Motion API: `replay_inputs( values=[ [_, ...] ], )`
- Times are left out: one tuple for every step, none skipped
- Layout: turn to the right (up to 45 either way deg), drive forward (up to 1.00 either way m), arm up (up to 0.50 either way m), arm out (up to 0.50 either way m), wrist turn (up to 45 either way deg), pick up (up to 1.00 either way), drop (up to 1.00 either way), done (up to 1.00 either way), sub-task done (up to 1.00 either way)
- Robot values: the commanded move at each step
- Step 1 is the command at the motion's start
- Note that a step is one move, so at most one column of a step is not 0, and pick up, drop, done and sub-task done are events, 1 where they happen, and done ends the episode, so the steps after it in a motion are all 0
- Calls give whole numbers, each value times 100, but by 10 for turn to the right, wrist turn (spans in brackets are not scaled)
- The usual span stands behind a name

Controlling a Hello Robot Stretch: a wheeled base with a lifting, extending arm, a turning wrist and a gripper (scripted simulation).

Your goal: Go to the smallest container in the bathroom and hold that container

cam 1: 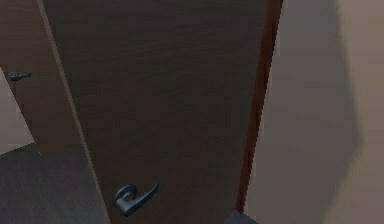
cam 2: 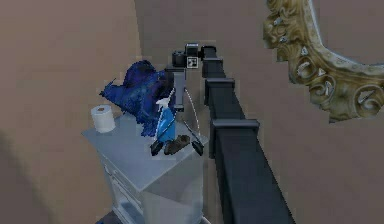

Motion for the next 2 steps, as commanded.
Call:
replay_inputs(
  values=[
    [0,0,0,0,450,0,0,0,0],
    [0,0,0,0,450,0,0,0,0]
  ],
)
